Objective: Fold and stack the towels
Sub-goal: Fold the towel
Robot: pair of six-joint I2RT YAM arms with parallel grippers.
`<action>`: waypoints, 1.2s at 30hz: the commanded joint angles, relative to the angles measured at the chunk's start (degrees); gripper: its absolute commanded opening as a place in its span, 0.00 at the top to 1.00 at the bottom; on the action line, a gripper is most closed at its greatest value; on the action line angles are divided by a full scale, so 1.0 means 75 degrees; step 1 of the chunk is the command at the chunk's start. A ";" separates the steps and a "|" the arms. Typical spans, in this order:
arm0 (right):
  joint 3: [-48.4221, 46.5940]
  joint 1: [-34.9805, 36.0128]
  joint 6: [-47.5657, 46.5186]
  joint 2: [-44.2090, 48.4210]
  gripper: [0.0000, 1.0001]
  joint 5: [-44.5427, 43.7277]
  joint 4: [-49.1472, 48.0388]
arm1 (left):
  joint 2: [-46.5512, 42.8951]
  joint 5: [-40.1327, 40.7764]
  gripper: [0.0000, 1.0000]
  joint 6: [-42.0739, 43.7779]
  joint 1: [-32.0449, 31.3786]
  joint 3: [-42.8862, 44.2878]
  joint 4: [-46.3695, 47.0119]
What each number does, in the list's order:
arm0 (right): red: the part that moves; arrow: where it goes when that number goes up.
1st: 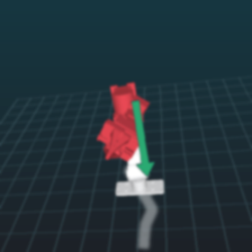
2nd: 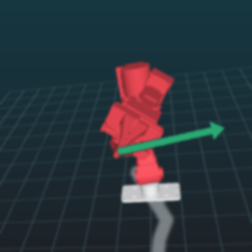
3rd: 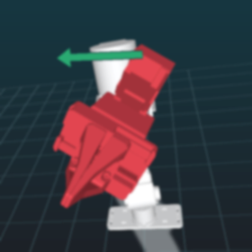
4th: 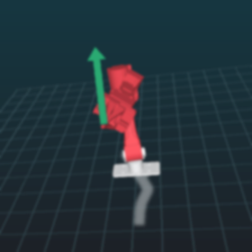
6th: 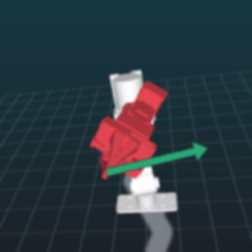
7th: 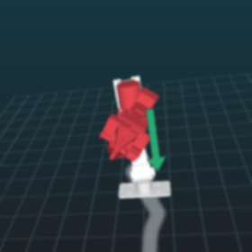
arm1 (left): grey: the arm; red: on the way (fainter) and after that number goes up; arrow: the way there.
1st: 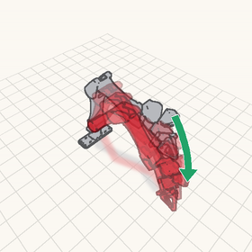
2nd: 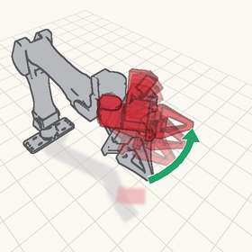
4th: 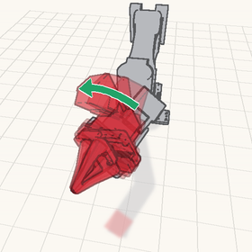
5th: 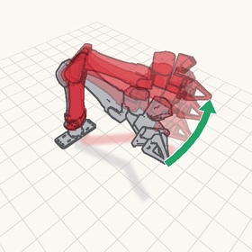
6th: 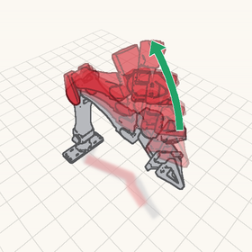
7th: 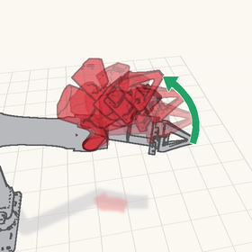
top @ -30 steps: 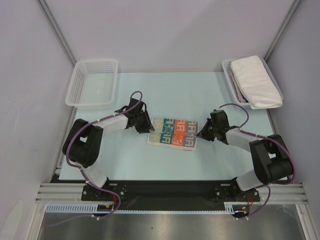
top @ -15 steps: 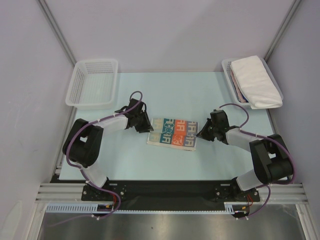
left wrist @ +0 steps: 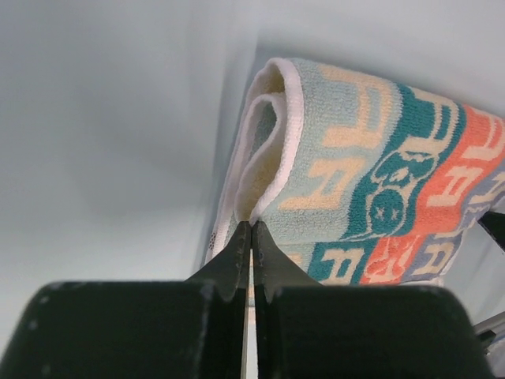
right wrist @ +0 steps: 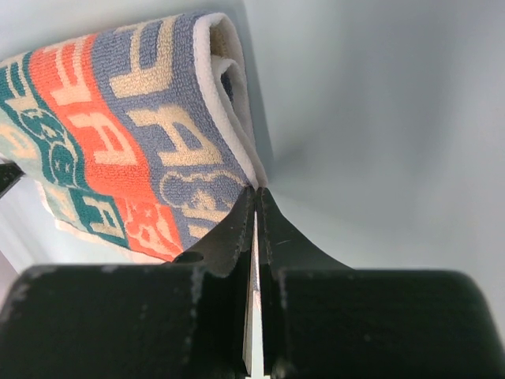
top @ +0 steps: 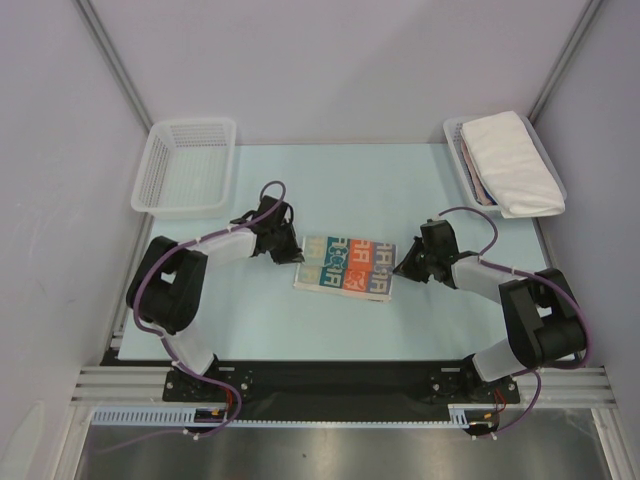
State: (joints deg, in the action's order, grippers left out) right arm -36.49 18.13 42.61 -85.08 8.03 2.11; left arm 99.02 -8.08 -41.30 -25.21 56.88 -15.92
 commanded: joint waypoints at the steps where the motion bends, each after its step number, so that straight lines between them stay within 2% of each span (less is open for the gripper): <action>1: -0.0349 -0.0038 -0.0138 0.0257 1.00 0.0019 0.0199 | 0.0004 0.0104 1.00 0.0256 0.0033 0.0489 -0.0138; 14: -0.0596 -0.0038 -0.0279 0.1218 1.00 -0.0052 0.1030 | -0.0406 0.0163 1.00 0.0748 0.0033 0.1135 -0.0959; 23: -0.0326 0.0324 -0.0174 0.1898 1.00 -0.0098 0.1394 | -0.0874 -0.0036 1.00 0.0913 0.0045 0.0783 -0.1088; 36: 0.0154 0.1156 0.0201 0.2203 1.00 -0.0415 0.1523 | -0.1554 -0.0236 1.00 0.0983 0.0057 -0.0166 -0.0889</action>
State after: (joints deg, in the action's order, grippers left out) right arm -35.81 25.76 42.92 -70.17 6.61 13.08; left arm 91.18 -8.71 -35.33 -25.10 56.82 -23.59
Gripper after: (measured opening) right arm 0.023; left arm 0.008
